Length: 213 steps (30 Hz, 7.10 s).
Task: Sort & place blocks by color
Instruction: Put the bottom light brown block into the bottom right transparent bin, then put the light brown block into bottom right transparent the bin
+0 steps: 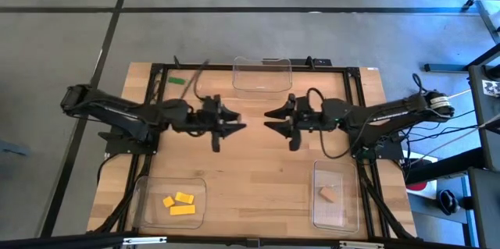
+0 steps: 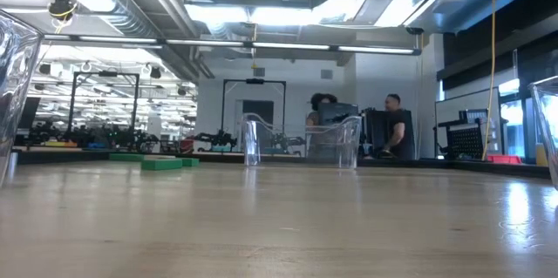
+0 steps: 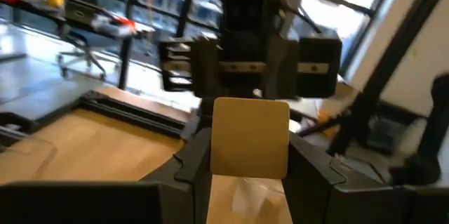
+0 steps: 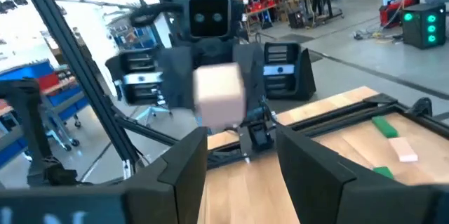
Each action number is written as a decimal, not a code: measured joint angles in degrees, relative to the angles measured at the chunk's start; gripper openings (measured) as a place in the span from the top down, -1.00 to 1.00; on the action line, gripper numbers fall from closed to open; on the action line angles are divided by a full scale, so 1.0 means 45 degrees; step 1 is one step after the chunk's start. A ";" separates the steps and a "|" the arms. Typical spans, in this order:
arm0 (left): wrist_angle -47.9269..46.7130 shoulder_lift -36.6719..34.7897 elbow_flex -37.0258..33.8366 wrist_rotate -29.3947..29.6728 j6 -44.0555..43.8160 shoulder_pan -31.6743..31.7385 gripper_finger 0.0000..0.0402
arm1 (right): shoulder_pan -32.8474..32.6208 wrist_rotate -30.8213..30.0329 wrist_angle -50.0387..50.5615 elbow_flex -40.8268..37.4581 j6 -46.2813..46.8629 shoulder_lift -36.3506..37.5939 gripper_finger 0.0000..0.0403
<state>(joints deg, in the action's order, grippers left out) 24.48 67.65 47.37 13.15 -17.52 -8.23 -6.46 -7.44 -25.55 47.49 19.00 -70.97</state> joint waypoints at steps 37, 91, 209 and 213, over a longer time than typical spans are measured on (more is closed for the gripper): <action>-0.9279 0.3903 0.5607 0.2165 0.7694 -0.0011 0.38 | 0.0884 0.1545 0.2531 0.1450 1.0763 -0.2279 -0.43; -0.0820 -0.4100 -0.2115 0.1191 -0.1060 -0.0272 0.11 | -0.1415 -0.1059 0.9693 -0.0022 0.5151 0.3557 0.30; -0.0618 -0.4797 -0.2344 0.2176 0.1015 -0.0257 0.12 | -0.8204 0.3374 1.5425 -0.1460 1.6106 -0.1306 0.05; -0.0618 -0.4797 -0.2344 0.2176 0.1010 -0.0258 0.12 | -0.8204 0.3381 1.5445 -0.1393 1.6058 -0.1305 -0.18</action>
<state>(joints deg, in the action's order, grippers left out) 21.69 46.06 36.82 22.94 -12.97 -9.39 -43.38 7.77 43.95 41.23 91.26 -76.84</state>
